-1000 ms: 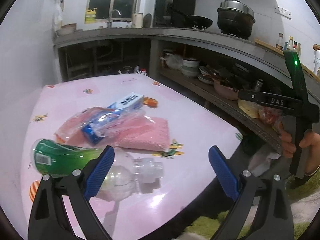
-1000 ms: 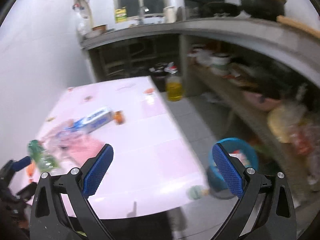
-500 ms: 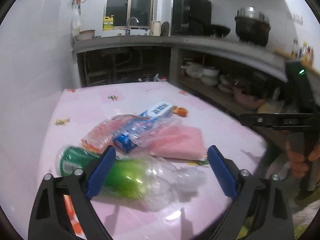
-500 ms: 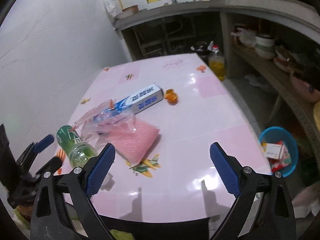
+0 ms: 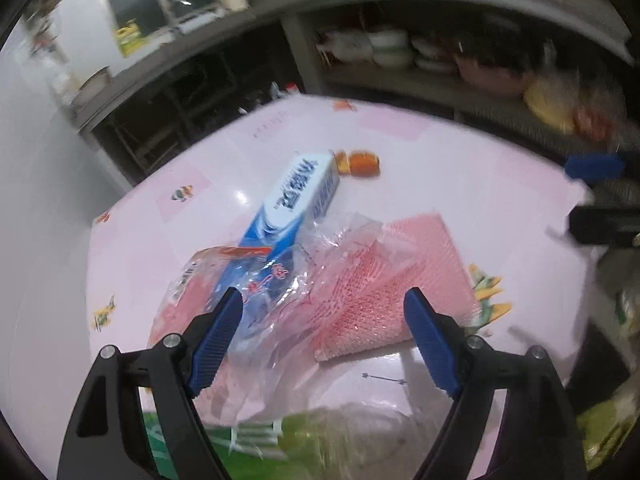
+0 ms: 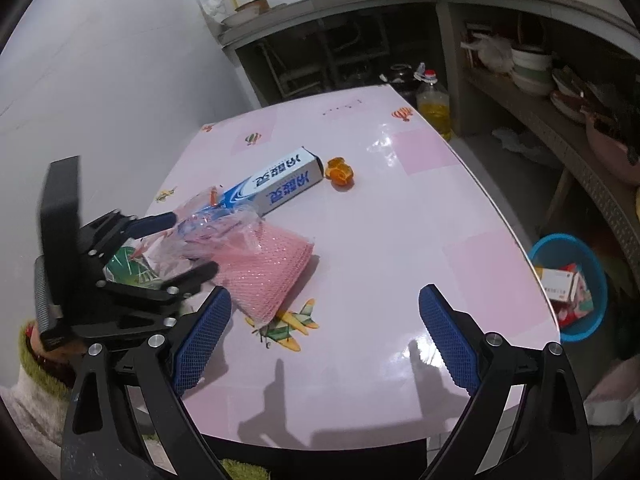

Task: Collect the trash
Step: 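Grasp the clear plastic bag with the left tool while the right tool grasps the pink sponge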

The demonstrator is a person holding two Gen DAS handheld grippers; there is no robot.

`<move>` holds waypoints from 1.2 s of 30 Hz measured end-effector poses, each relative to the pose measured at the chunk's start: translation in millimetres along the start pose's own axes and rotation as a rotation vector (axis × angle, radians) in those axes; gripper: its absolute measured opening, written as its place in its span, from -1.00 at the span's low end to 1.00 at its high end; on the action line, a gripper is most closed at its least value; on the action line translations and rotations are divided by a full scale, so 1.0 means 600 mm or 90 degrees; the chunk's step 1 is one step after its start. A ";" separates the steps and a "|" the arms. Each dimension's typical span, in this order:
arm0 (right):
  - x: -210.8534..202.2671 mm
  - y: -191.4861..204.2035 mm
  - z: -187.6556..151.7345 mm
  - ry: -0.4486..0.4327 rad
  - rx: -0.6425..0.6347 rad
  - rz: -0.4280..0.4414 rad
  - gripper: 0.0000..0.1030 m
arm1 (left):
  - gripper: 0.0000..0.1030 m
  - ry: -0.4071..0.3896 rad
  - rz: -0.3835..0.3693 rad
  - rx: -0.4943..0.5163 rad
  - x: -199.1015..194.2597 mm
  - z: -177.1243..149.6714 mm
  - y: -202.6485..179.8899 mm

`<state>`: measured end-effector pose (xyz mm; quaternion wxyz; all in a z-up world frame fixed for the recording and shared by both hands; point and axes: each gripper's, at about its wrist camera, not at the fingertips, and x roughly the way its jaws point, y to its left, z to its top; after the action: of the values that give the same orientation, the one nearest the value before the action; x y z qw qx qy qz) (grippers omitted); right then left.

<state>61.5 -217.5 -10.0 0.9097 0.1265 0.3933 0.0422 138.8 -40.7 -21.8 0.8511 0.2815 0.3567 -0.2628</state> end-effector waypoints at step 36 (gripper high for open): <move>0.109 0.077 0.085 0.058 -0.258 0.119 0.85 | -0.98 -0.115 -0.075 -0.286 -0.064 0.000 0.093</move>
<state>144.8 -171.5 -10.4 0.8902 -0.0249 0.4038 0.2097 152.0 8.0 23.6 0.9040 0.0395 0.3442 -0.2505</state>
